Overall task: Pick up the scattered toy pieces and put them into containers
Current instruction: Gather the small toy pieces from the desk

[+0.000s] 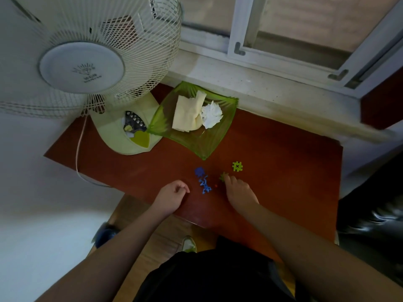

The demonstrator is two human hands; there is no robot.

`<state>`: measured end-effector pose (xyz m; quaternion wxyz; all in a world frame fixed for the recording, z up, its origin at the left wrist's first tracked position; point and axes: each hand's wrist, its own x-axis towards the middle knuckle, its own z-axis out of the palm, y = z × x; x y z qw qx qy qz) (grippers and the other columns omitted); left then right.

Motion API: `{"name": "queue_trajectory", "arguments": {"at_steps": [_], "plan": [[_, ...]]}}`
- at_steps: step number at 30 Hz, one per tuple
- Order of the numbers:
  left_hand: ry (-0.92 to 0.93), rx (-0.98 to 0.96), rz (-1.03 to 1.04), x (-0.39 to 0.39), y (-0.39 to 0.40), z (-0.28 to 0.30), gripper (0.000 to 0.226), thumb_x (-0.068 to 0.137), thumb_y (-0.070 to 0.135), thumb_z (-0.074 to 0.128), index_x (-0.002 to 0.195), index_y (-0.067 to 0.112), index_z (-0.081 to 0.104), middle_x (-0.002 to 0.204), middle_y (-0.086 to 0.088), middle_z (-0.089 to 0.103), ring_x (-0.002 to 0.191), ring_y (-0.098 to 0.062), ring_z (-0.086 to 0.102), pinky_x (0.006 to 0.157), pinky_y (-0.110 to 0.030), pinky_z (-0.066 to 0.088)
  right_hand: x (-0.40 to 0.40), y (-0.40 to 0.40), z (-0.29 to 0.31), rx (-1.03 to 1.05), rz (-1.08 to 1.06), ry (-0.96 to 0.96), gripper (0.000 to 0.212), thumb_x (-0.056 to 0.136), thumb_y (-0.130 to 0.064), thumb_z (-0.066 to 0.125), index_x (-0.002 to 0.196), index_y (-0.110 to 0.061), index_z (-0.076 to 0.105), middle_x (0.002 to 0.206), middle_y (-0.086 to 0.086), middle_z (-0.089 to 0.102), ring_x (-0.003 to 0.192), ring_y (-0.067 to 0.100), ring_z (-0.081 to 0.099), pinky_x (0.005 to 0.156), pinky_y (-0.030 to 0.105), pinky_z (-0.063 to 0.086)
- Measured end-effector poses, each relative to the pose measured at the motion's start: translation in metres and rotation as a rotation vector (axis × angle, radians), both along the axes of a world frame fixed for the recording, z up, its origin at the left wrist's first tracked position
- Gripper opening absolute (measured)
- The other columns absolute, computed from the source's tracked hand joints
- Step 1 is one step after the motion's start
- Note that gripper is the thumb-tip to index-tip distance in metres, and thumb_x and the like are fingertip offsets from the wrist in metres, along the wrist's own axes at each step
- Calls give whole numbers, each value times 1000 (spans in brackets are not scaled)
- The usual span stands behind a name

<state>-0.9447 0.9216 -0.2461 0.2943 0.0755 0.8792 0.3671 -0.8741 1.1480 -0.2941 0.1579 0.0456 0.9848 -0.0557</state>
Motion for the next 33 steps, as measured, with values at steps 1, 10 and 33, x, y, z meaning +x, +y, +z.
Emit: {"name": "queue_trajectory", "arguments": {"at_steps": [1,10,33], "plan": [[9,2,-11,-1,1,0,24,92,10,47,81,20,65,58,6,50,50,-7,44,51,-22,32,-1,0,1,16,7,-15,53,99,-9,32,150,-8,18,132,13,48,112,30,56,92,40,47],[-24,74,0,-10,11,-5,28,92,9,45,76,23,63,48,6,43,39,-7,36,45,-24,30,8,18,15,-745,-718,95,26,95,-14,45,120,-15,46,96,8,62,77,24,58,63,35,44],[-181,198,157,-21,19,-21,31,91,-1,42,70,14,59,35,8,39,32,-5,32,43,-23,24,-6,0,23,-650,-486,-83,25,97,-44,48,96,-22,59,75,-3,59,65,15,57,58,28,40]]}}
